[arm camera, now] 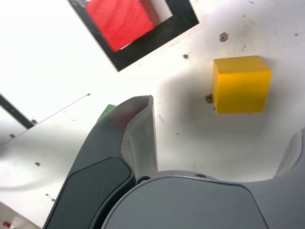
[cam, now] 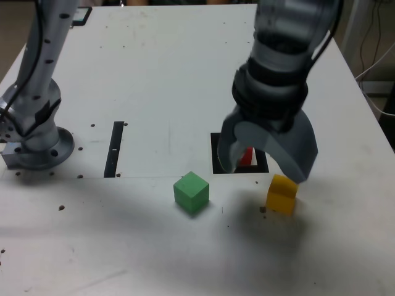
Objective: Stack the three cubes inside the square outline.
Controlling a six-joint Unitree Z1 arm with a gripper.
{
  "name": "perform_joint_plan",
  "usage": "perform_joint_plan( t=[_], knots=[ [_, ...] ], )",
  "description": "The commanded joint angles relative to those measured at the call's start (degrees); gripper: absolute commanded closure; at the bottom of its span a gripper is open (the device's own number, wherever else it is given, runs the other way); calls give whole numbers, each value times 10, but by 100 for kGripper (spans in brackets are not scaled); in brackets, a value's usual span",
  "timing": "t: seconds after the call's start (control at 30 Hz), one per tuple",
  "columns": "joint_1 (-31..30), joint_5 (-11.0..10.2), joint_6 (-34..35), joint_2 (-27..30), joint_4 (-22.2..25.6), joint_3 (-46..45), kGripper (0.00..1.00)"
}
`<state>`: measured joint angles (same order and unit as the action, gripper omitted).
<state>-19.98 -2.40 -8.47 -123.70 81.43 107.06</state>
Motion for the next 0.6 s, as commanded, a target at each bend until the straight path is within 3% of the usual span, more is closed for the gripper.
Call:
perform_joint_plan(
  t=[0.0,0.33,0.57],
  knots=[
    [-1,-1,-1,-12,-11,2,1],
    [-1,-1,9,-43,-69,-2,0],
    [-1,-11,14,-51,-77,-14,4]
  ],
)
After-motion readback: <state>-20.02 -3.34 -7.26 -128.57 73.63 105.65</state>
